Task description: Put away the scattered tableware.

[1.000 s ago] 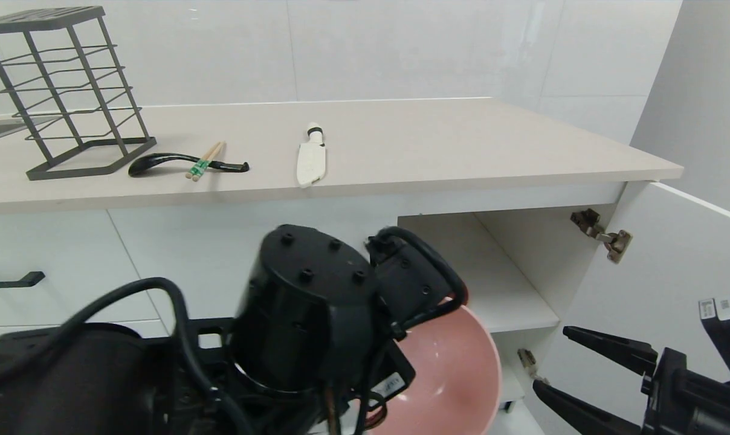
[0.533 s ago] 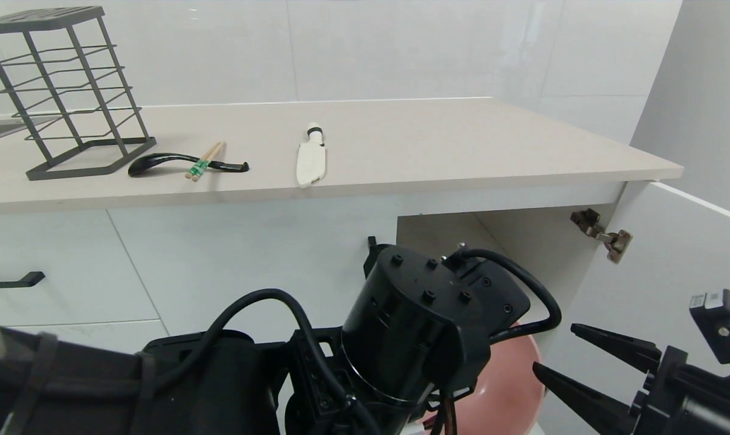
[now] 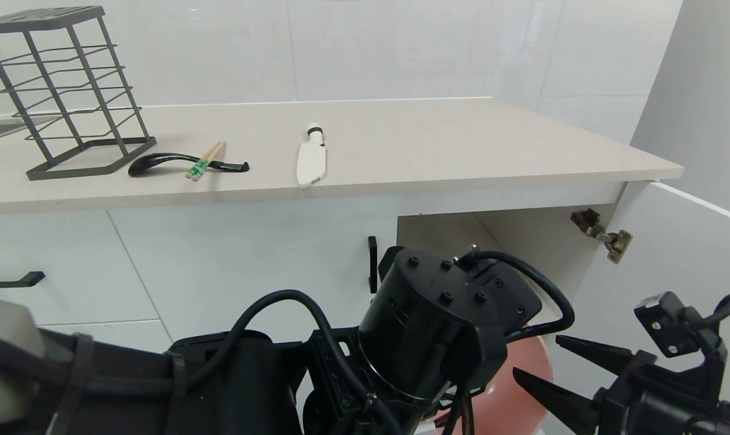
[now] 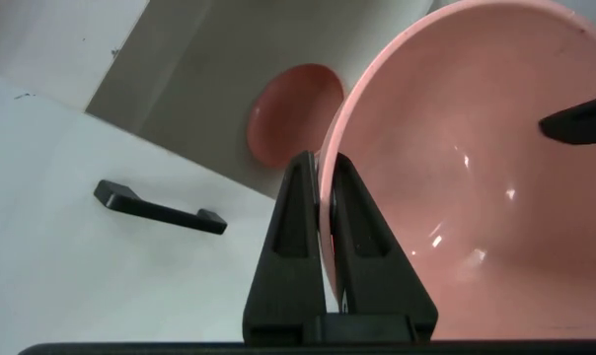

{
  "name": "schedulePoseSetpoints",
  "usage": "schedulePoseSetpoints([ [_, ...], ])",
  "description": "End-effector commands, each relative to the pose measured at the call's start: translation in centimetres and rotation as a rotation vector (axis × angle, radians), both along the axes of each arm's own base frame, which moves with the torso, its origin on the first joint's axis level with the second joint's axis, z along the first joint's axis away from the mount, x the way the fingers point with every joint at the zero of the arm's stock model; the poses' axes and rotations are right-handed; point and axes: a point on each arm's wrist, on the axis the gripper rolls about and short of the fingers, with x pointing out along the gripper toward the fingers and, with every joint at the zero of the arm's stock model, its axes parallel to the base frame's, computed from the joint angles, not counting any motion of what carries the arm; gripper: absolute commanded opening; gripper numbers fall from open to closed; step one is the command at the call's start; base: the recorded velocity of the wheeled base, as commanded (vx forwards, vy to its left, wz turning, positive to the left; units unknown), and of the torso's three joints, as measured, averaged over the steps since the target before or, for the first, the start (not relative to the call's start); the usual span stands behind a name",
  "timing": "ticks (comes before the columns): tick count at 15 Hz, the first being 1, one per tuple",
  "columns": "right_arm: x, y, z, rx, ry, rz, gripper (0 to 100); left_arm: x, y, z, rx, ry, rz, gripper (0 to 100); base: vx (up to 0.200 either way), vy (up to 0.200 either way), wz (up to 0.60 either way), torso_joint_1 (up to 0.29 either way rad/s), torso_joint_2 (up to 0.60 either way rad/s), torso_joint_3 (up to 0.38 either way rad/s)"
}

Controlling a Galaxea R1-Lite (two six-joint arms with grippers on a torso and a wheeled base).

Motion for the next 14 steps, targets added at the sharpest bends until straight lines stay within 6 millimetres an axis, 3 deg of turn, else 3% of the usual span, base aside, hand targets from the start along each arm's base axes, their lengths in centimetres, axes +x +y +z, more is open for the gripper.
schedulePoseSetpoints([
  [1,0.64,0.42,-0.7,-0.024,0.037,0.0,100,-0.02,0.06,0.16,-0.005,-0.002,0.001,0,0.0,0.0,0.0,0.0,0.0,0.0],
  [7,0.82,0.69,-0.9,-0.021,0.053,0.003,100,0.1,-0.22,-0.38,0.007,0.003,-0.001,0,0.0,0.0,0.0,0.0,0.0,0.0],
  [8,0.82,0.69,-0.9,-0.021,0.053,0.005,0,0.14,-0.29,-0.53,0.01,0.004,-0.001,0,0.0,0.0,0.0,0.0,0.0,0.0],
  [14,0.46,1.3,-0.86,-0.021,0.052,0.048,0,0.22,-0.49,-0.73,0.019,0.002,-0.008,0,0.0,0.0,0.0,0.0,0.0,0.0],
])
